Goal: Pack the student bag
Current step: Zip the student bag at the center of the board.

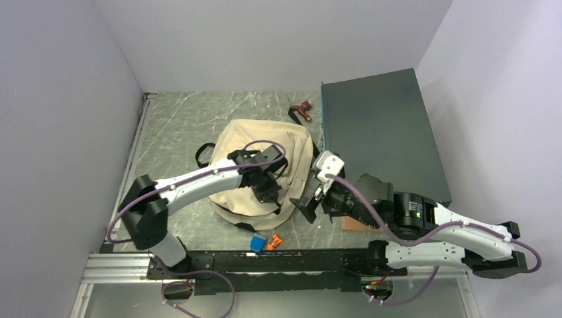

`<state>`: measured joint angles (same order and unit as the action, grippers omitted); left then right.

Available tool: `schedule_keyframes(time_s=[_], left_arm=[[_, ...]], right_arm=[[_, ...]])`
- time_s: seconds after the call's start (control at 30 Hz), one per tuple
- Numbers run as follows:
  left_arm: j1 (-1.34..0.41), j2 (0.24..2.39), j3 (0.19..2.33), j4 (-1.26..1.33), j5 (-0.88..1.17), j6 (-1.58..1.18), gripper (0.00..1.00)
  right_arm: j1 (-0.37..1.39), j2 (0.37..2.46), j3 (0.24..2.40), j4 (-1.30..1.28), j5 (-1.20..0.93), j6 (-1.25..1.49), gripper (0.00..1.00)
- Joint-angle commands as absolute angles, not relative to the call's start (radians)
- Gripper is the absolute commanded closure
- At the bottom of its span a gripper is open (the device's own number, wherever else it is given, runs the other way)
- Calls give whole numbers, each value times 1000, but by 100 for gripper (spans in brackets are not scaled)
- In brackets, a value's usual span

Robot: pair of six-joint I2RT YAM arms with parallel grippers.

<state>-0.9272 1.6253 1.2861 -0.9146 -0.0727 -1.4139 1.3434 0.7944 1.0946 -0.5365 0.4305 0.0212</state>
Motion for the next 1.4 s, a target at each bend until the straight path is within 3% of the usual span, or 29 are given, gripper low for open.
schedule_keyframes(time_s=[0.0,0.13,0.4,0.6,1.0,1.23,1.37], left_arm=[[-931,1420,1138,-628,-101,-1280,100],[-926,1248,1000,-383,-64,-1097,100],[-928,1099,1006,-526,-81,-993,100],[-928,905,989,-652,-139,-929,100],[-929,647,854,-612,-79,-894,100],[-929,606,823,-638,-82,-865,100],[-927,582,805,-628,-65,-855,100]], right_arm=[[1347,800,1044,-505,297,-163,0],[1350,841,1031,-501,290,-292,0],[1368,873,1002,-491,174,-515,1],[1412,921,977,-461,135,-608,8],[1496,1118,1015,-323,270,-650,12],[1573,1272,976,-110,532,-624,13],[1584,1341,1006,-112,632,-593,13]])
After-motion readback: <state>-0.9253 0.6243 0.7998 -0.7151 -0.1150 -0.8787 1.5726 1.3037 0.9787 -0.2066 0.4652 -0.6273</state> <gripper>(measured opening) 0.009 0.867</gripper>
